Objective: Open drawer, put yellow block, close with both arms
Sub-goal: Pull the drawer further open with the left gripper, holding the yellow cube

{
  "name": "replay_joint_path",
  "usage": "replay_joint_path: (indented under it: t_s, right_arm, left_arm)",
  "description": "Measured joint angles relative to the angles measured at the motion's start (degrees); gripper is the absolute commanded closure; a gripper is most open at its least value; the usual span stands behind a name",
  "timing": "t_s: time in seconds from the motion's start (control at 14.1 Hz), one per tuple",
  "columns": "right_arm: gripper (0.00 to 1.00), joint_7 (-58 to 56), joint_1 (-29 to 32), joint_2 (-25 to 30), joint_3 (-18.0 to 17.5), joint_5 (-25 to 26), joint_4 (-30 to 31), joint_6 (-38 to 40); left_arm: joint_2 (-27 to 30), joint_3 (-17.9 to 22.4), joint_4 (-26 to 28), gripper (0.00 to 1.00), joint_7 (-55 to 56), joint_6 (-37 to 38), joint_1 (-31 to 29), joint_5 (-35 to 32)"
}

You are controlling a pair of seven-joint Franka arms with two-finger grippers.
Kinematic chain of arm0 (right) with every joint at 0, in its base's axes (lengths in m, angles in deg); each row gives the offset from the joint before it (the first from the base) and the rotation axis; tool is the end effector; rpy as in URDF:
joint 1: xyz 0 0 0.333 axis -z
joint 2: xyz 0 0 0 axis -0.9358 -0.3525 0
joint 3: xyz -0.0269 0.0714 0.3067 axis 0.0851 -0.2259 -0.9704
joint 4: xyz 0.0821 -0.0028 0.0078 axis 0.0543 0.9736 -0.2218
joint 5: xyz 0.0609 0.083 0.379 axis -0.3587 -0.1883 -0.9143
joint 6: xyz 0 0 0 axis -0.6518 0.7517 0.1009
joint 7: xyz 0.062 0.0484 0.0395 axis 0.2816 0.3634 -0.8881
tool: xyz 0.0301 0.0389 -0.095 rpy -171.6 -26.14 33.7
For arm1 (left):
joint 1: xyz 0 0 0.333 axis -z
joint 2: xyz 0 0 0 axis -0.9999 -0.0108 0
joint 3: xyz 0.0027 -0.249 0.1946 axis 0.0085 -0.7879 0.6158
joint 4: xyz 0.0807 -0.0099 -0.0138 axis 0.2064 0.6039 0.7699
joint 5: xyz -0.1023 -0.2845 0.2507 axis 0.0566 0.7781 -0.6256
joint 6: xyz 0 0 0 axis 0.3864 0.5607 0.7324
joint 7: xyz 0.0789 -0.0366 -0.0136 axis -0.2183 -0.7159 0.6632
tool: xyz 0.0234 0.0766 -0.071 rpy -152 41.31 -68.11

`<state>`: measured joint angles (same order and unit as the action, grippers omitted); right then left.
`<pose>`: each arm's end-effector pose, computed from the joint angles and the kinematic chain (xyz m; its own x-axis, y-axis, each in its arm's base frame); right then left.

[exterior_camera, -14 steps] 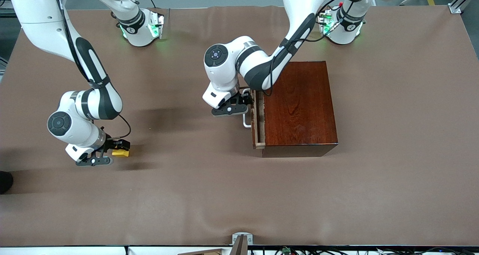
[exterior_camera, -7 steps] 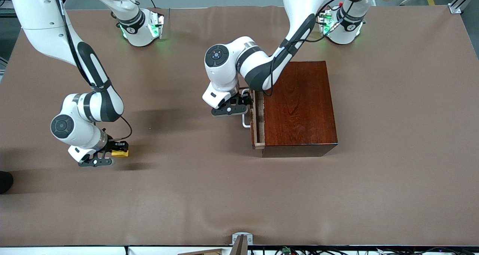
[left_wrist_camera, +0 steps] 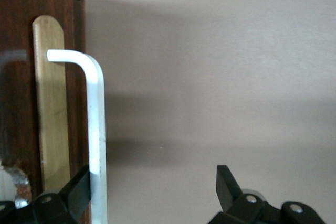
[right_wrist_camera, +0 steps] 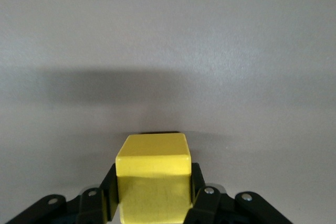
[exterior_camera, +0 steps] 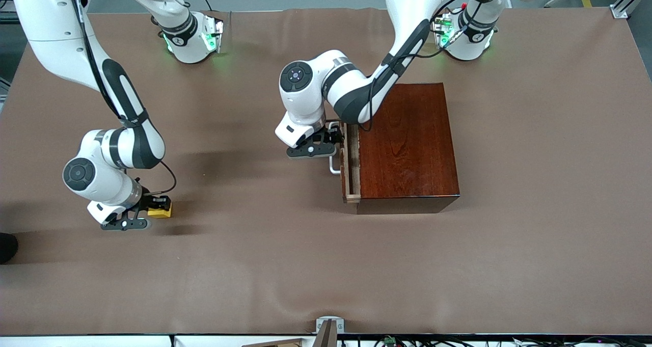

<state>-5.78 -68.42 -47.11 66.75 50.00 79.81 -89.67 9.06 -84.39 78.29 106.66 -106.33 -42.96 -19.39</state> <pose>0.6458 -0.0101 0.2117 0.9987 0.0488 0.0126 0.0484 -0.9985 0.0272 0.4678 -0.5750 0.2987 0.9990 0.0245 0.0384 0.0260 -0.9989 -0.0391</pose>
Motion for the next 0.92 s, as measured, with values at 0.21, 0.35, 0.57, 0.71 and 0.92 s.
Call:
replay_joint_path:
  t_s: [0.21,0.35,0.57,0.71,0.92]
  right_arm:
    - [1.00,-1.54,-0.01,0.60,-0.27,0.00,-2.52,4.86]
    - [1.00,-3.54,0.00,1.41,-0.28,0.00,-4.23,8.29]
    - [1.00,-5.31,-0.01,2.65,-0.34,0.00,-5.14,10.09]
    - [1.00,-5.90,-0.01,3.19,-0.52,0.00,-5.54,11.12]
    - [1.00,-7.17,-0.02,3.52,-0.88,0.00,-7.84,15.10]
  left_arm:
    - [-0.79,-0.60,-0.42,0.00,-0.95,-5.30,0.32,0.99]
    - [-1.18,-0.95,-0.90,0.00,-1.05,-7.04,0.46,1.40]
    - [-1.53,-1.14,-1.50,0.00,-1.07,-7.61,0.55,1.46]
    - [-1.59,-1.27,-2.17,0.00,-1.08,-7.68,0.55,1.48]
    - [-1.60,-1.41,-2.50,0.00,-1.11,-8.03,0.56,1.49]
